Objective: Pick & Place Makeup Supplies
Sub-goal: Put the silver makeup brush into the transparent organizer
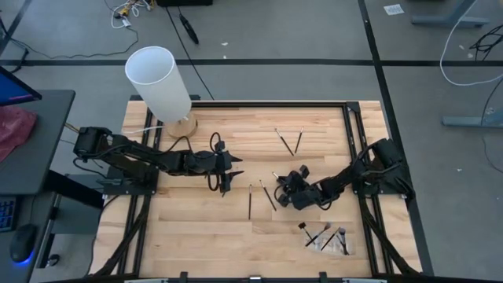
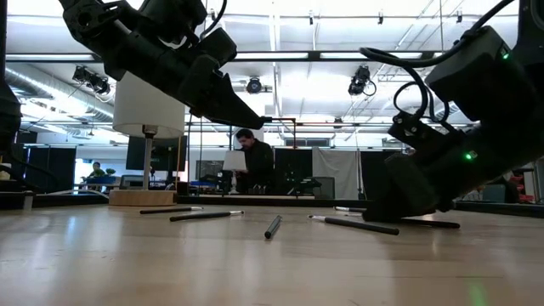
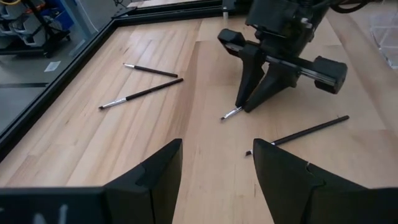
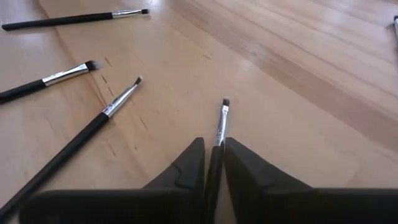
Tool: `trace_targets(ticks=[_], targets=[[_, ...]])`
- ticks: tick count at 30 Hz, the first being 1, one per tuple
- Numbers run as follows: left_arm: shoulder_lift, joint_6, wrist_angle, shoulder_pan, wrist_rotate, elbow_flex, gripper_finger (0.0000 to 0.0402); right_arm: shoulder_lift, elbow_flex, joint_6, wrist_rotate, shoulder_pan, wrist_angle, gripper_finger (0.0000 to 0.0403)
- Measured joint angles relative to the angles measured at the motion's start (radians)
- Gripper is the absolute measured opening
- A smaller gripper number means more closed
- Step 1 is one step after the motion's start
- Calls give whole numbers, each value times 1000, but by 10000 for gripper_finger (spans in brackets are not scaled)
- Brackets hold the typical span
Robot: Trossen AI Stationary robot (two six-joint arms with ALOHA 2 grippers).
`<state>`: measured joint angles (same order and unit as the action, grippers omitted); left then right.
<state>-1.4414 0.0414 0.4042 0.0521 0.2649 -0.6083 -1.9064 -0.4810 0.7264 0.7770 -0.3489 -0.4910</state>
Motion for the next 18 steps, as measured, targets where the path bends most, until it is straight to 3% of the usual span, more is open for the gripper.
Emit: trace_targets(ticks=[7, 14, 18], targets=[[0, 1, 0, 0, 0, 0, 199, 1, 8, -24, -7, 5, -14, 13], [0, 2, -8, 0, 0, 0, 199, 1, 8, -36, -5, 5, -15, 10], [0, 3, -8, 0, 0, 0, 199, -5, 25, -138, -6, 6, -129, 10]])
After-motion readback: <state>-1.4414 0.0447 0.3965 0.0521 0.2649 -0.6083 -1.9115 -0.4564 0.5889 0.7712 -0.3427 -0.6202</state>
